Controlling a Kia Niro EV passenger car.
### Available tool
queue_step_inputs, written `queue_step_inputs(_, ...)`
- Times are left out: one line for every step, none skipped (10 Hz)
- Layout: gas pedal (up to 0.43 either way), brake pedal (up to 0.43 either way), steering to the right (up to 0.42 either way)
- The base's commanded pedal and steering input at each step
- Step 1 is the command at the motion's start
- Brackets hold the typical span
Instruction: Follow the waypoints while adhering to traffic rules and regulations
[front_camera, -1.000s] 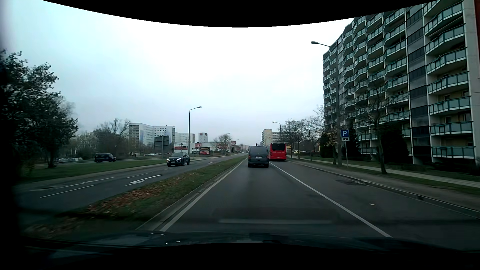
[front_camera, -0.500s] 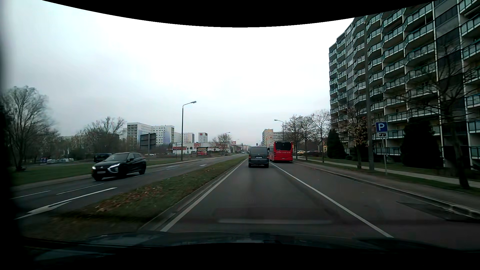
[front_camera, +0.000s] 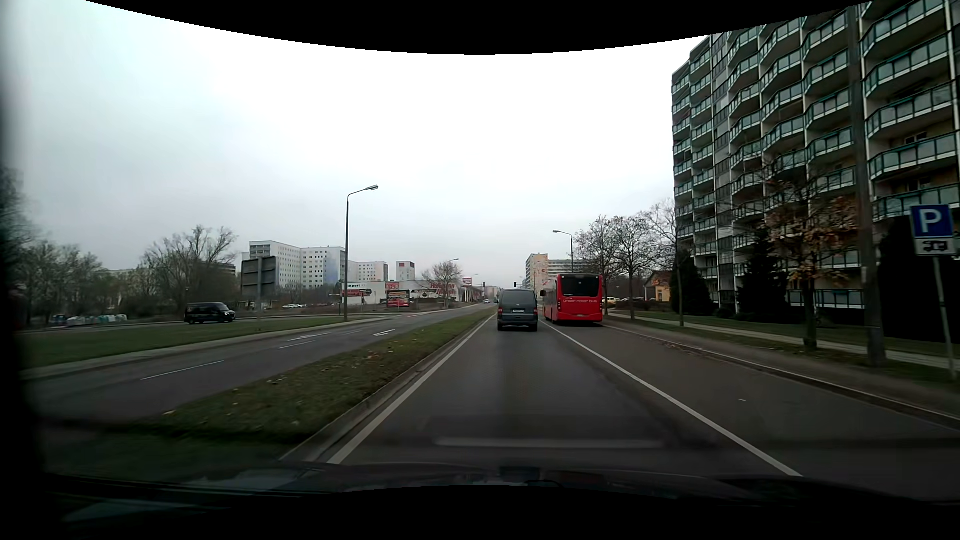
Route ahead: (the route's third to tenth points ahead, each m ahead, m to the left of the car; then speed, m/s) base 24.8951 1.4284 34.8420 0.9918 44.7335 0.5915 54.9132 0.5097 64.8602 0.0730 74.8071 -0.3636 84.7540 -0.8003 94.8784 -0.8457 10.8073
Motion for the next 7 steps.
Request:
queue_step_inputs(0.130,0.000,0.004)
queue_step_inputs(0.130,0.000,0.004)
queue_step_inputs(0.130,0.000,0.004)
queue_step_inputs(0.130,0.000,0.003)
queue_step_inputs(0.130,0.000,0.002)
queue_step_inputs(0.130,0.000,0.001)
queue_step_inputs(0.130,0.000,0.001)
